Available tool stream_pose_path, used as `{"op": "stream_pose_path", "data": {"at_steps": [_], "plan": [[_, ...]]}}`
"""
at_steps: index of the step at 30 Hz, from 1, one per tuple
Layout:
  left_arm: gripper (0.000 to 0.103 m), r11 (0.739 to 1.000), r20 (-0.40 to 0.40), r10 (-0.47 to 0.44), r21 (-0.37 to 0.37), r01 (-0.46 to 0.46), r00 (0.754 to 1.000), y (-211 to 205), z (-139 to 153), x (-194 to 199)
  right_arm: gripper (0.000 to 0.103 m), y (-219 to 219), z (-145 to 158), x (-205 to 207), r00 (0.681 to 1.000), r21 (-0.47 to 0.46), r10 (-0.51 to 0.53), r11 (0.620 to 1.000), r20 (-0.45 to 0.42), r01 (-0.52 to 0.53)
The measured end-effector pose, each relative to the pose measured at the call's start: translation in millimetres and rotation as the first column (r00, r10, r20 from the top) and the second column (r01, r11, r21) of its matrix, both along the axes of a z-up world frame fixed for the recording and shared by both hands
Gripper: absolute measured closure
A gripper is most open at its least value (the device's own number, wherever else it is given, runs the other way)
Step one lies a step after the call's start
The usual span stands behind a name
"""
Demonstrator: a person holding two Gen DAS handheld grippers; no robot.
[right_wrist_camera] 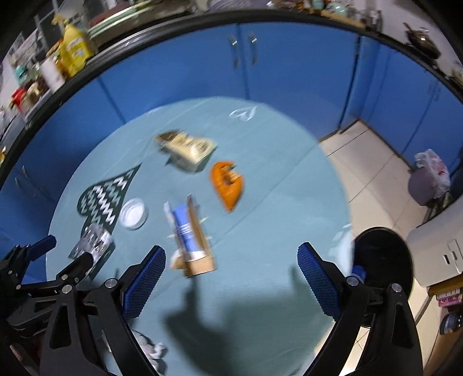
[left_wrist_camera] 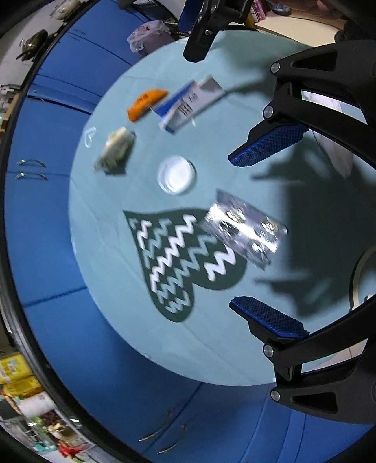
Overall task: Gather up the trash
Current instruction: 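Grasp the clear blister pack with the left tool while the right tool grasps the blue-and-white carton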
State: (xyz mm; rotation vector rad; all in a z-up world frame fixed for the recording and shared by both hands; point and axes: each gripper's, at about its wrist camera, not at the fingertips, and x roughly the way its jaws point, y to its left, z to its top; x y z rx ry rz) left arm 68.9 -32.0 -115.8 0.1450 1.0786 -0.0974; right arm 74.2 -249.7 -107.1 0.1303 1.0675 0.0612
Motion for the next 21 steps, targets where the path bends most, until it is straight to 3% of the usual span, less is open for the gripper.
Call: {"op": "stream_pose_path", "data": {"at_steps": [13,19,21], "plan": [[0.014,0.999,-0.087,-0.036,-0.043,0.033,0.996,14.6,-35.2,13.0,0.013,30.8,-30.1,20.5,0.995,-0.051,0.050,0.997,-0.083,-0.055],[0.031,0.998,-0.095,-0.039,-0.055,0.034,0.995,18.5,-38.9,12.6,0.013,41.1,-32.5,25.8,0.994,-0.063,0.083,0.994,-0.075,-0.088],[0.038,0.998,-0.089,-0.037,-0.056,0.032,0.995,20.9,-38.0,12.1,0.018,42.7,-33.5,26.8,0.993,-0.070,0.086,0.993,-0.077,-0.092]]}}
